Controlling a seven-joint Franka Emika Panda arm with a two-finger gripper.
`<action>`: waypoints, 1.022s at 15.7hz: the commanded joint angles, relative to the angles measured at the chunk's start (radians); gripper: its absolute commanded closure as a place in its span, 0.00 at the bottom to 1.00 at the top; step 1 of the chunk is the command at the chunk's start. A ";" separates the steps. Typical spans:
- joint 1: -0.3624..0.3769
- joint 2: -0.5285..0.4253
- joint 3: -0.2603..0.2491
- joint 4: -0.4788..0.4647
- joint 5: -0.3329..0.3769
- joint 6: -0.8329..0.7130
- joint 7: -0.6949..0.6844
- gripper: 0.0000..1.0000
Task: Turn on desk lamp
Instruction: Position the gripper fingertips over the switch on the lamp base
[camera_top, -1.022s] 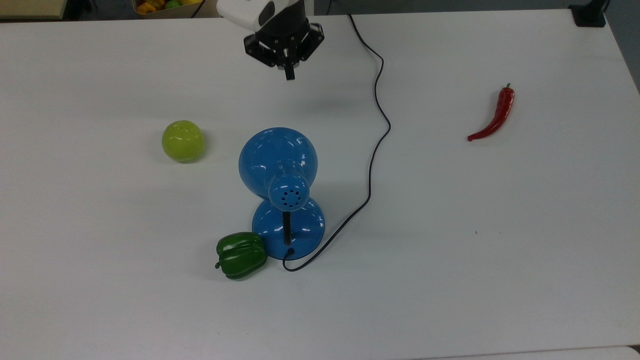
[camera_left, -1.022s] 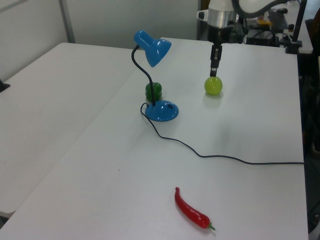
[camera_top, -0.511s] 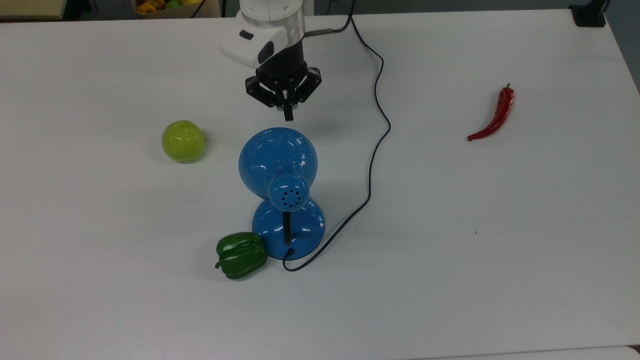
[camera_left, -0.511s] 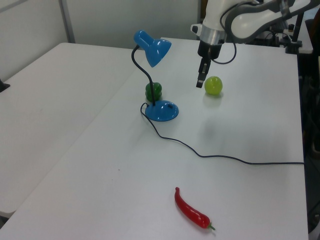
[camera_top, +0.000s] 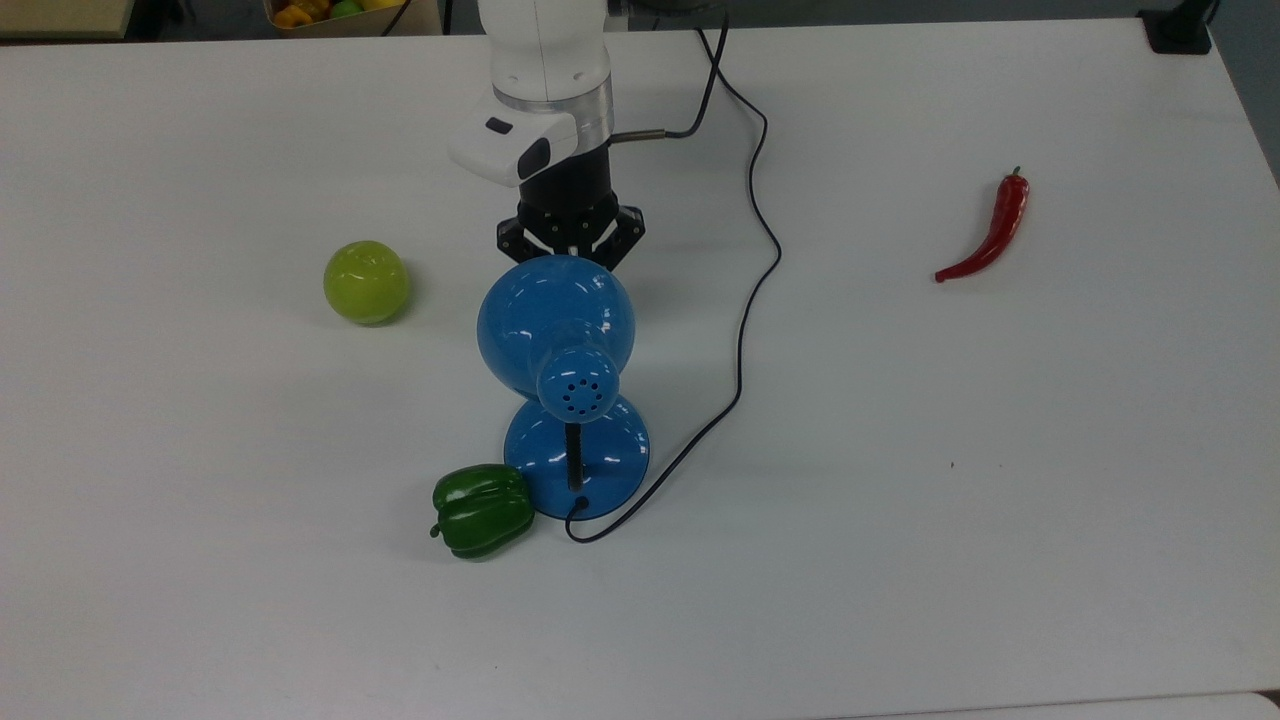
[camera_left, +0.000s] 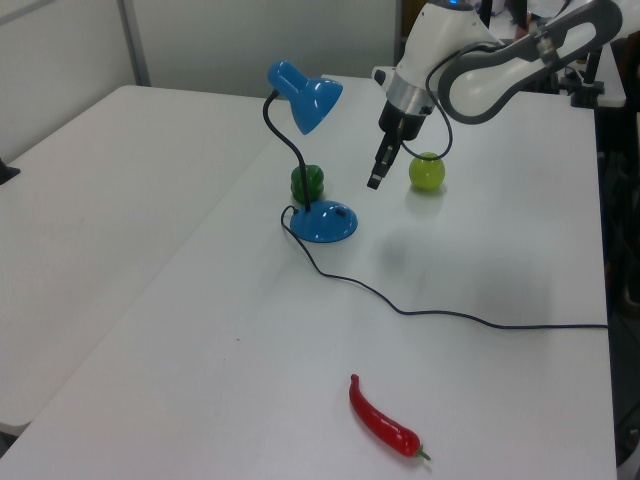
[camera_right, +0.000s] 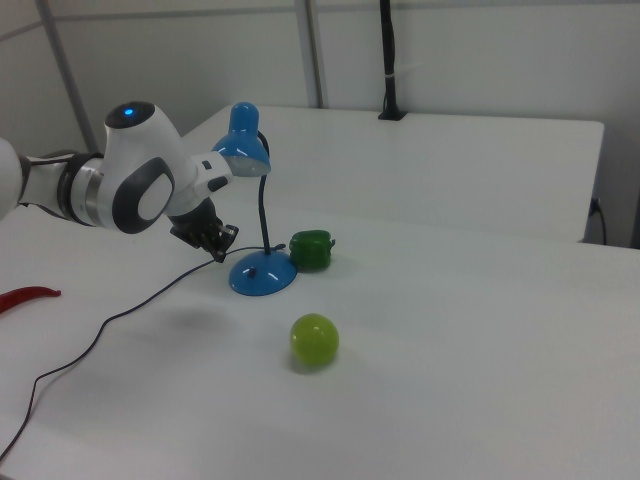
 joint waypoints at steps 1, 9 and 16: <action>0.014 0.034 -0.010 -0.005 -0.015 0.114 0.053 1.00; 0.030 0.115 -0.029 -0.001 -0.018 0.289 0.053 1.00; 0.043 0.183 -0.055 0.044 -0.065 0.312 0.053 1.00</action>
